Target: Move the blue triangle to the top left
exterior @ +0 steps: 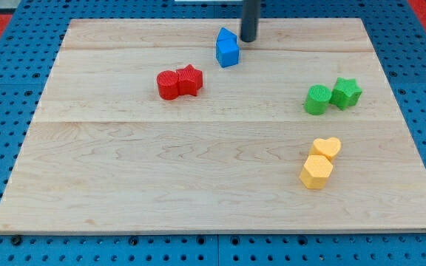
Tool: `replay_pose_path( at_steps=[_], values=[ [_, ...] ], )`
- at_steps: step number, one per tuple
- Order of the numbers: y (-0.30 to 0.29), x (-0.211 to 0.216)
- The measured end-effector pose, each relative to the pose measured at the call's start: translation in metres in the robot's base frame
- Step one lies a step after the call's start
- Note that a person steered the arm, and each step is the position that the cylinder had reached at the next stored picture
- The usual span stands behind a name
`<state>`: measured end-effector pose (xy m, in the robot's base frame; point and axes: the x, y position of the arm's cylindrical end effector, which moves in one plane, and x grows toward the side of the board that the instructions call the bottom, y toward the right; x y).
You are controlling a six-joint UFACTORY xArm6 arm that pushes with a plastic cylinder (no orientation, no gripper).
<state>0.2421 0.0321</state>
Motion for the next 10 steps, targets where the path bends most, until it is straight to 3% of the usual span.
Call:
replay_pose_path(
  at_steps=[1,2,3,4,6,7,9,10],
  values=[
    [-0.093,0.001],
    [-0.039,-0.004],
    [-0.047,0.018],
    [-0.115,0.022],
    [-0.126,0.032],
    [-0.166,0.045],
    [-0.173,0.085],
    [-0.213,0.071]
  ],
)
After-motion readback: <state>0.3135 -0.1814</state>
